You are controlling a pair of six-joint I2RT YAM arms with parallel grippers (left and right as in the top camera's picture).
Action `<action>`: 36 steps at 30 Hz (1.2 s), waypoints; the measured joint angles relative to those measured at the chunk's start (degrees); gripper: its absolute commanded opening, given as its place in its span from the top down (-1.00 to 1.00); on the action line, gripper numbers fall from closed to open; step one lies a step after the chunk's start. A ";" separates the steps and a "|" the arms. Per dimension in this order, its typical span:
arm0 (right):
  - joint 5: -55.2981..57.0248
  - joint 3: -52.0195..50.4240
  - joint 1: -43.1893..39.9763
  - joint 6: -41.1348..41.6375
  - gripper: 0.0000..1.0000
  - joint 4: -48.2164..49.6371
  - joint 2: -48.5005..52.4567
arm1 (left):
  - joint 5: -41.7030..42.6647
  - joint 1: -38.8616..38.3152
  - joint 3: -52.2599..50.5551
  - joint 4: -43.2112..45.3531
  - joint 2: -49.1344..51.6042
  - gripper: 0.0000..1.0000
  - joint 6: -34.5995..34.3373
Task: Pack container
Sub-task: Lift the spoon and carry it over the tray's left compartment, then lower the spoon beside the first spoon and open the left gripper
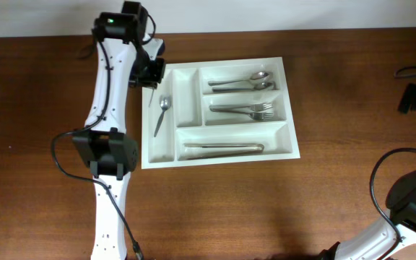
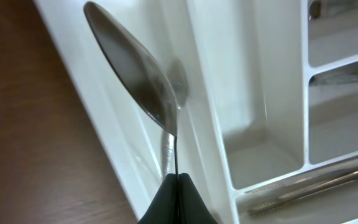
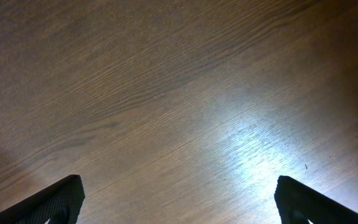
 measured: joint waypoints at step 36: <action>0.00 0.00 0.00 0.02 -0.97 0.00 0.00 | -4.35 6.40 3.78 0.04 -3.43 -0.93 -2.64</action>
